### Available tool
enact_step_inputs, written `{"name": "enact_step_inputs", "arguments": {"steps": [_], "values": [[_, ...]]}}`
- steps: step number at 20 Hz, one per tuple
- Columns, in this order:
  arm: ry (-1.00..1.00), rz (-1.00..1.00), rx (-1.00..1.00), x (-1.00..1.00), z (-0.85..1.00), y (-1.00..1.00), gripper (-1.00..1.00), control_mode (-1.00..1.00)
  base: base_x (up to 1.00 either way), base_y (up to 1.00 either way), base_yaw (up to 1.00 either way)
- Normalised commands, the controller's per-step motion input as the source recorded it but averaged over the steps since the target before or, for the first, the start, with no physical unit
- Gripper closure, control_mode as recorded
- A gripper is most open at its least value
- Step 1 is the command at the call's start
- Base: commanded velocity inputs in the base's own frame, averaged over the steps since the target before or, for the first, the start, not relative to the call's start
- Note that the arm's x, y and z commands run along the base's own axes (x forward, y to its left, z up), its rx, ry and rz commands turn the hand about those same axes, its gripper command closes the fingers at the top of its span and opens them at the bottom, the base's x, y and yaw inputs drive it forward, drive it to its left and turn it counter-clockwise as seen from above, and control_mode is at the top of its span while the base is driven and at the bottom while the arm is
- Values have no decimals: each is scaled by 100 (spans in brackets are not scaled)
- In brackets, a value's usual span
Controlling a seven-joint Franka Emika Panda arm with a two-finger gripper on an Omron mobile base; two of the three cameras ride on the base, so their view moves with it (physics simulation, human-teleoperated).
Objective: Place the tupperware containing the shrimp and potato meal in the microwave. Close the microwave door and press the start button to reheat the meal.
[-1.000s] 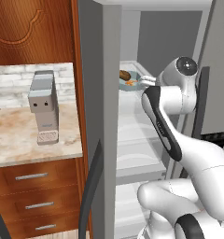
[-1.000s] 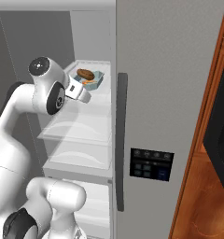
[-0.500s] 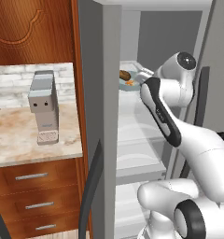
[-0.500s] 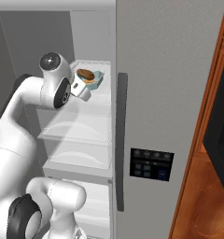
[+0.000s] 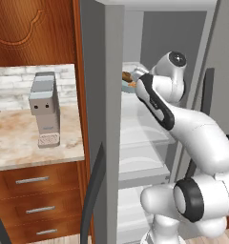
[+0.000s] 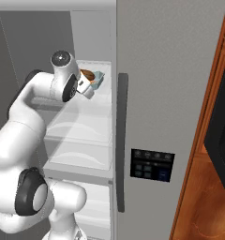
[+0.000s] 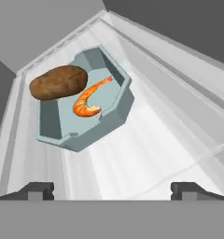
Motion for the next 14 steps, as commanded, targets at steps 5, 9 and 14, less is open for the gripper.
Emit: {"name": "enact_step_inputs", "arguments": {"steps": [5,9,14], "values": [[14,-9,0,59,-4,29,-100,-100,0,0,0],[8,-9,0,54,0,15,-100,-100,0,0,0],[1,-11,0,48,0,3,-100,-100,0,0,0]]}}
